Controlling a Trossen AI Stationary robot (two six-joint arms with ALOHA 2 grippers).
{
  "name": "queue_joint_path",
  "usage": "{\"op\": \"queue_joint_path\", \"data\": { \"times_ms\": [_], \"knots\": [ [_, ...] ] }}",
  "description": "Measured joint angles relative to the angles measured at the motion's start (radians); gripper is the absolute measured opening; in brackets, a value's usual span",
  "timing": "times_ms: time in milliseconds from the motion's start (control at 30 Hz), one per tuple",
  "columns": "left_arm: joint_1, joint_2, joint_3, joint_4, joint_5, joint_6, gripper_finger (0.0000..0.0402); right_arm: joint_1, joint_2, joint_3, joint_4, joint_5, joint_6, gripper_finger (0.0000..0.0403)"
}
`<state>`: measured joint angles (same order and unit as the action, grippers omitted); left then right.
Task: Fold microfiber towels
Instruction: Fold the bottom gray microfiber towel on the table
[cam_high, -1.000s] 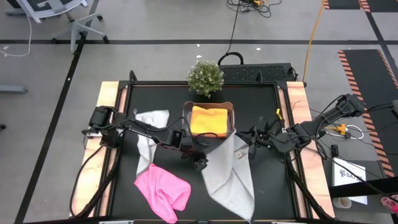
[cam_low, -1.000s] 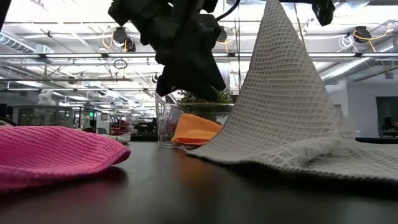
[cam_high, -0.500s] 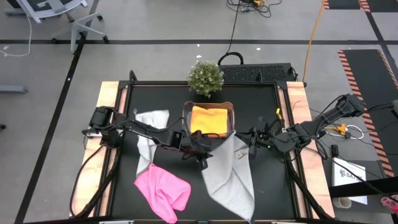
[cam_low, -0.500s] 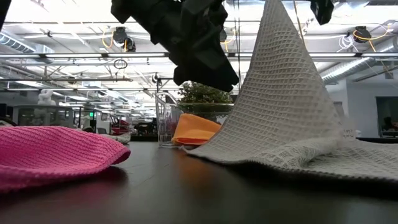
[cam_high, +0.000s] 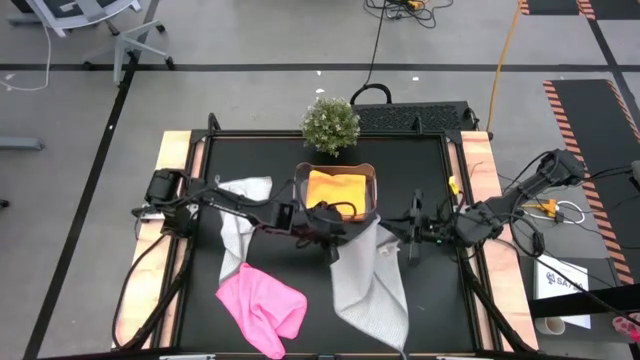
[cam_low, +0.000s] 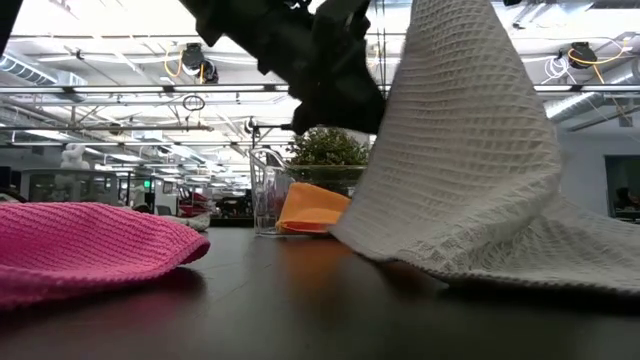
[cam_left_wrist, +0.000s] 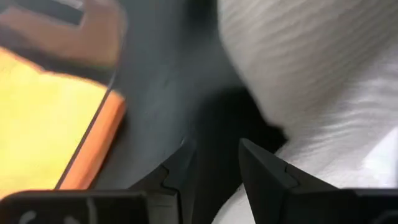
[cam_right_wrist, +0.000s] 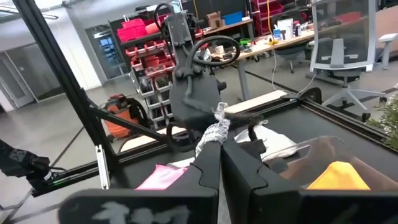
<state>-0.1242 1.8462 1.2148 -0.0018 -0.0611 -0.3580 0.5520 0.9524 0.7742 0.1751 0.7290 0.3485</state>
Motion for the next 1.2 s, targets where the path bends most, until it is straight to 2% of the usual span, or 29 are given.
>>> {"op": "queue_joint_path", "data": {
  "times_ms": [133,267,667,933,1200],
  "knots": [
    [0.001,0.000,0.000,0.051,0.127,-0.003,0.0120,0.000,0.000,0.000,0.000,0.002,-0.021,0.0000],
    [-0.007,0.000,0.000,0.010,0.217,0.012,0.0120,0.000,0.000,0.000,0.000,0.002,-0.028,0.0000],
    [0.004,0.000,0.000,-0.219,0.286,0.040,0.0120,0.000,0.000,0.000,-0.002,0.002,-0.022,0.0000],
    [0.060,-0.034,0.000,-0.222,0.381,0.010,0.0120,0.000,0.000,0.000,-0.047,0.002,0.015,0.0000],
    [0.069,-0.072,0.000,-0.187,0.427,0.039,0.0120,-0.001,0.000,0.000,-0.074,0.015,0.036,0.0000]
  ]
}}
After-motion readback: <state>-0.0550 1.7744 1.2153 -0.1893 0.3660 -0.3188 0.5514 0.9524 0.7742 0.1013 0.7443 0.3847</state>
